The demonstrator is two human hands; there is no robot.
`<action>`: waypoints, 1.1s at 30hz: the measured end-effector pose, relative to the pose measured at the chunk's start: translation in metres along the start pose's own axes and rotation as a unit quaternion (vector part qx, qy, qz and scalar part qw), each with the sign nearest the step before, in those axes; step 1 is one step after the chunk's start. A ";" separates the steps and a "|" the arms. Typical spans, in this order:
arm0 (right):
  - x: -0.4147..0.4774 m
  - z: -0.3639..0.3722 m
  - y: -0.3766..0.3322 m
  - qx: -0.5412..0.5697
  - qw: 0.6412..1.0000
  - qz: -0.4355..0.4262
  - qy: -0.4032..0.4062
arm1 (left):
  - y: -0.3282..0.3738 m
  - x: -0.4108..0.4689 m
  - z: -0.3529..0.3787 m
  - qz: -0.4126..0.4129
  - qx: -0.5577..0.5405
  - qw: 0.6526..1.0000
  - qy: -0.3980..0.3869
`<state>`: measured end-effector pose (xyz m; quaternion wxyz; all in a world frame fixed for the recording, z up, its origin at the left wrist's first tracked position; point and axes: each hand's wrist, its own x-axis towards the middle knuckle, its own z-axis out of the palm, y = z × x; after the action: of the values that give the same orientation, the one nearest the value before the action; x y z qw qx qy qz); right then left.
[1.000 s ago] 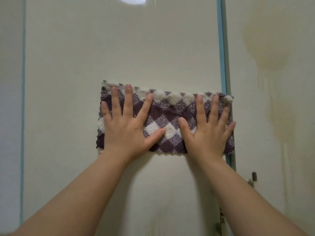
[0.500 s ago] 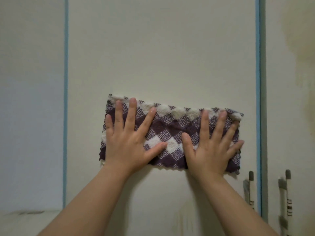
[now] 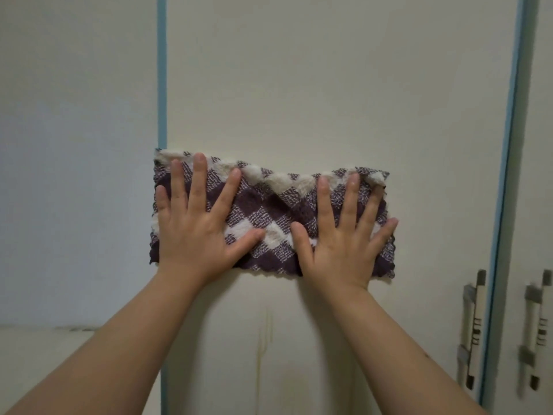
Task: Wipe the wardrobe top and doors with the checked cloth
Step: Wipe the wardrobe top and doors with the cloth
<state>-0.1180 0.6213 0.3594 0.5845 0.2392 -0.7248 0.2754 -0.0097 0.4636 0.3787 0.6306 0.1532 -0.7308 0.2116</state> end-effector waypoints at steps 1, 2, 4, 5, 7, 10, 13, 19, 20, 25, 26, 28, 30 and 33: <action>-0.008 0.001 -0.001 -0.001 1.000 -0.005 -0.005 | -0.002 -0.008 0.001 0.003 0.000 1.000 -0.002; -0.017 0.002 -0.002 -0.005 1.000 -0.012 -0.008 | -0.004 -0.017 0.001 0.006 -0.001 1.000 -0.003; -0.033 0.007 -0.002 -0.012 1.000 -0.028 -0.008 | -0.007 -0.038 0.003 0.011 -0.005 1.000 -0.002; -0.040 0.009 -0.002 -0.017 0.999 -0.036 -0.005 | -0.008 -0.048 0.004 0.013 -0.009 1.000 -0.001; -0.056 0.013 0.002 -0.022 0.998 -0.055 0.001 | -0.008 -0.069 0.004 0.013 -0.023 1.000 -0.009; -0.077 0.016 0.009 -0.023 0.997 -0.076 0.003 | -0.004 -0.093 0.007 0.013 -0.029 0.999 -0.014; -0.089 0.016 0.014 -0.023 0.996 -0.086 -0.002 | 0.000 -0.106 0.010 0.006 -0.023 1.000 -0.012; -0.087 0.013 0.020 -0.023 0.998 -0.057 -0.012 | 0.005 -0.107 0.010 0.003 -0.016 1.000 -0.024; -0.087 0.012 0.024 -0.022 0.999 -0.045 -0.015 | 0.010 -0.106 0.010 0.003 -0.012 1.000 -0.027; -0.086 0.001 0.063 -0.034 0.998 -0.015 -0.056 | 0.054 -0.099 0.011 -0.003 -0.017 0.999 -0.041; -0.086 -0.001 0.072 -0.034 0.997 -0.009 -0.063 | 0.063 -0.097 0.011 -0.002 -0.018 0.999 -0.045; -0.086 -0.006 0.094 -0.037 0.997 0.003 -0.073 | 0.084 -0.095 0.012 0.003 -0.027 0.998 -0.048; -0.088 -0.010 0.112 -0.042 0.996 0.007 -0.082 | 0.101 -0.091 0.013 0.013 -0.031 0.998 -0.051; -0.093 -0.013 0.131 -0.041 0.995 0.000 -0.090 | 0.122 -0.089 0.015 0.017 -0.033 0.998 -0.050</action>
<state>-0.1774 0.7291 0.2545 0.5259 0.2386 -0.7854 0.2227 -0.0679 0.5578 0.2747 0.5944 0.1298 -0.7705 0.1904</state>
